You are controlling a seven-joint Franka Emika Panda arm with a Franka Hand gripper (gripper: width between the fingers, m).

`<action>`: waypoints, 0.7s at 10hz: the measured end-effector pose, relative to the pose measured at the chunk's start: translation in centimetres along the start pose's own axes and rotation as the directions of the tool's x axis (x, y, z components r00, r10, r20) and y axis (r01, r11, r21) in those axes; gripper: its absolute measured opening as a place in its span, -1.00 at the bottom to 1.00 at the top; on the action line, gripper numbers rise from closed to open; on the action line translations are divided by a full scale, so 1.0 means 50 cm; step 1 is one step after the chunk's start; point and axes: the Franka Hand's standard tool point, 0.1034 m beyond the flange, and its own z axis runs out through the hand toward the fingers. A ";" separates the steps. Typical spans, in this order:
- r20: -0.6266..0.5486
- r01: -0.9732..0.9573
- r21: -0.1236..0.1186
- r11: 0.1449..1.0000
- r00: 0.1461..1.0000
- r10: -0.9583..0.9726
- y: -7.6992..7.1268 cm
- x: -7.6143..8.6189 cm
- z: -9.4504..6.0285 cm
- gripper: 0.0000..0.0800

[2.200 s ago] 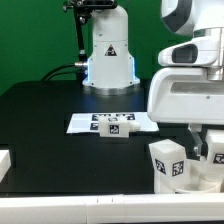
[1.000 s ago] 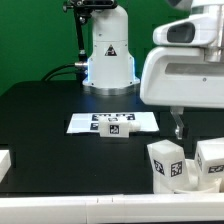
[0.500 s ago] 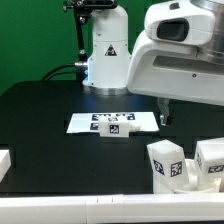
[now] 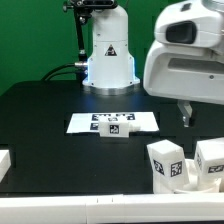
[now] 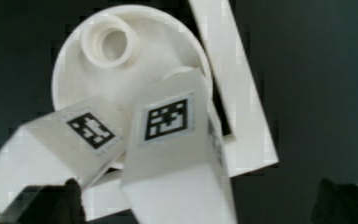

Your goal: Assemble stool

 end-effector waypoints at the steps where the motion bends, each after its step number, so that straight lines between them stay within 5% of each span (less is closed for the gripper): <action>1: 0.000 -0.005 -0.001 1.000 1.000 0.005 0.006 0.003 0.000 0.62; 3: 0.019 -0.028 0.018 0.999 0.999 0.028 0.010 0.006 0.013 0.62; 7: 0.031 -0.079 0.011 0.997 0.996 0.078 0.017 0.020 0.045 0.62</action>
Offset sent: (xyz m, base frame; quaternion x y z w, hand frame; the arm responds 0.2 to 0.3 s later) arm 0.0148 0.0062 -0.0147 0.0319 -0.0392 0.0276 0.9983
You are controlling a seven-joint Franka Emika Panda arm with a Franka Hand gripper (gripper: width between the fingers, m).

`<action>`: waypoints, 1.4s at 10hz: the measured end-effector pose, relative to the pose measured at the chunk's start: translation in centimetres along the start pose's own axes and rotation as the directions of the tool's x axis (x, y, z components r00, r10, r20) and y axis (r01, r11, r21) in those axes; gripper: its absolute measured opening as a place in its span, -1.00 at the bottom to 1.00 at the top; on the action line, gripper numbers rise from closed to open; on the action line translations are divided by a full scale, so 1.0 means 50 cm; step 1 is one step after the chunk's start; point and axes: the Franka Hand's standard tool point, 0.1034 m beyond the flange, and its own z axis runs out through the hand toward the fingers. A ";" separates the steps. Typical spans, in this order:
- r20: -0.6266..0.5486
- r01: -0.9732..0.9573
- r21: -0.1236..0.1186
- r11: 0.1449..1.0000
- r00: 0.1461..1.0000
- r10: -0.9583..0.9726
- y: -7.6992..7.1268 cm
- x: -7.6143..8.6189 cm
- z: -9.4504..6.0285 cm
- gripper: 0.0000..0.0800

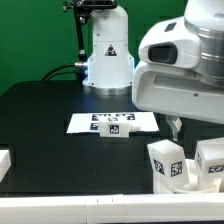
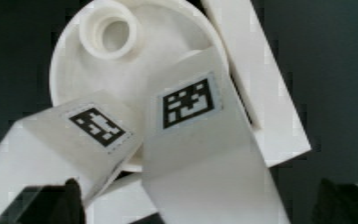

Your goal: Assemble stool

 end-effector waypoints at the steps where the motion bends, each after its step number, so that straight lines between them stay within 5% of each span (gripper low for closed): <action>1: 0.003 -0.009 -0.002 1.000 1.000 0.009 -0.001 -0.001 0.005 0.62; 7: 0.017 -0.030 -0.009 0.999 0.999 0.031 -0.011 -0.010 0.031 0.62; 8: 0.017 -0.031 -0.009 0.999 0.999 0.032 -0.010 -0.009 0.031 0.20; 9: 0.017 -0.032 -0.008 0.999 0.999 0.032 -0.009 -0.009 0.031 0.20; 10: 0.016 -0.033 -0.008 0.999 0.999 0.033 -0.008 -0.008 0.029 -0.13; 14: 0.015 -0.034 -0.007 0.999 0.999 0.034 -0.008 -0.007 0.028 -0.13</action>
Offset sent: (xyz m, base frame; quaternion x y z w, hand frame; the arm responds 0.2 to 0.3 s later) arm 0.0012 0.0123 -0.0080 -0.0015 0.0030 0.0151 0.9999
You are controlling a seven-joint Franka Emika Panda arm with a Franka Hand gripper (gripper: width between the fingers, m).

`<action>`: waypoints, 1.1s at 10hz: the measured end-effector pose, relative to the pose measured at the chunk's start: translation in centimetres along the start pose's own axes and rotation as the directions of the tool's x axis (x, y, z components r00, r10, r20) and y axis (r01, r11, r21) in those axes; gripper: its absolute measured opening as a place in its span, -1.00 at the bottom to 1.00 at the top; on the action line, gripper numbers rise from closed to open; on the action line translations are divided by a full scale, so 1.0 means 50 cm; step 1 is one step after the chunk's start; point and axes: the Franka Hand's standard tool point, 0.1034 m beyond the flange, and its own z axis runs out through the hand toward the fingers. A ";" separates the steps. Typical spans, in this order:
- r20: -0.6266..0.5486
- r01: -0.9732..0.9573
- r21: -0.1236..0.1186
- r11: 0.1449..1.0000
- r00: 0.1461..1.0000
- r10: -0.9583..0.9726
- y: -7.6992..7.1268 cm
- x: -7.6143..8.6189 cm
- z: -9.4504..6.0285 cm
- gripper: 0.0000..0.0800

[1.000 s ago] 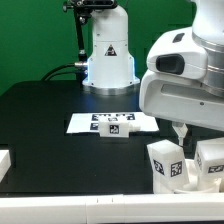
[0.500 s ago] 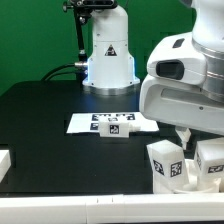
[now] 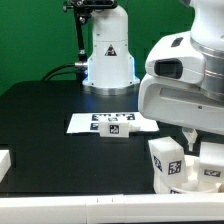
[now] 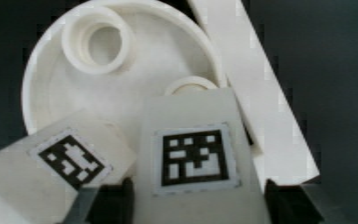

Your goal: Assemble stool

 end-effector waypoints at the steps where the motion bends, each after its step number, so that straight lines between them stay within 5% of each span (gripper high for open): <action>1: -0.016 -0.055 0.000 0.998 0.998 0.055 0.000 -0.003 -0.003 -0.13; 4: -0.096 -0.209 0.003 0.978 0.973 0.208 -0.010 -0.067 0.013 -0.14; 9: -0.092 -0.522 0.051 0.851 0.846 0.524 -0.013 -0.065 0.014 -0.15; 11: -0.070 -0.648 0.171 0.742 0.743 0.666 -0.010 -0.044 0.020 -0.15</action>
Offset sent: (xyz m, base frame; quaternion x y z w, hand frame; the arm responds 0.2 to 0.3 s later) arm -0.0296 0.0068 -0.0008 -0.0529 0.0739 0.2024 0.9751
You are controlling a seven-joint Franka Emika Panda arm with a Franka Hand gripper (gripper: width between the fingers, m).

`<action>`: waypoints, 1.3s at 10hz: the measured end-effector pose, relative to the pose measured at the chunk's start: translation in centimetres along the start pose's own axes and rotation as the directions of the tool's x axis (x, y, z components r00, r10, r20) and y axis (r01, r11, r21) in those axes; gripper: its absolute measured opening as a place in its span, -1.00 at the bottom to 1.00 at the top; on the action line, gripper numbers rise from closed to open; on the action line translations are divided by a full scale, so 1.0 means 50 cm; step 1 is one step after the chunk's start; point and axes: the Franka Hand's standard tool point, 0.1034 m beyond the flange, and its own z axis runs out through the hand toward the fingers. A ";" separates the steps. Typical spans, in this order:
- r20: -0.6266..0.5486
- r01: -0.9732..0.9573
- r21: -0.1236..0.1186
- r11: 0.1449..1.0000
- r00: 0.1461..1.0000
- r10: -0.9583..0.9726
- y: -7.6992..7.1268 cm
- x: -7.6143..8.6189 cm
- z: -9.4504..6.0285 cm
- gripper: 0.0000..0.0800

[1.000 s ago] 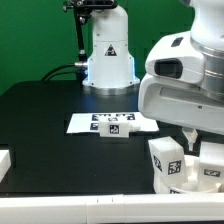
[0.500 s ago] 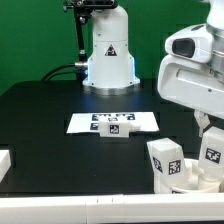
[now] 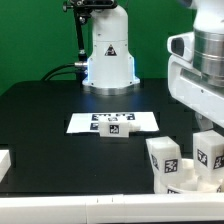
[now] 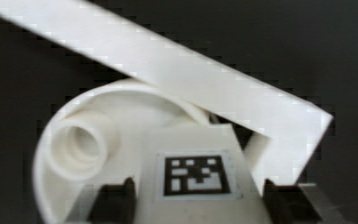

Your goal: Assemble stool

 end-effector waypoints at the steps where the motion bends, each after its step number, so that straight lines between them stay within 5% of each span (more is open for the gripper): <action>1: 0.007 -0.058 0.067 0.996 0.998 0.058 0.000 -0.002 0.005 -0.15; 4: 0.044 -0.306 0.121 0.944 0.952 0.303 -0.005 0.007 0.006 -0.15; 7: 0.042 -0.299 0.121 0.947 0.954 0.296 -0.005 0.007 0.007 -0.15; 8: 0.038 -0.244 0.118 0.963 0.970 0.241 -0.003 0.007 0.003 0.33; 9: 0.036 -0.161 0.118 0.980 0.987 0.157 0.000 0.010 -0.012 0.56; 11: 0.018 0.020 0.137 0.990 1.000 -0.022 0.004 0.006 -0.040 0.61; 13: -0.005 0.191 0.131 0.973 0.981 -0.192 0.008 0.004 -0.045 0.62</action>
Offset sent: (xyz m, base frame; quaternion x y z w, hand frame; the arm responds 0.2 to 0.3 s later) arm 0.0015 -0.0101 -0.0038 0.0627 -0.0163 0.3155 0.9467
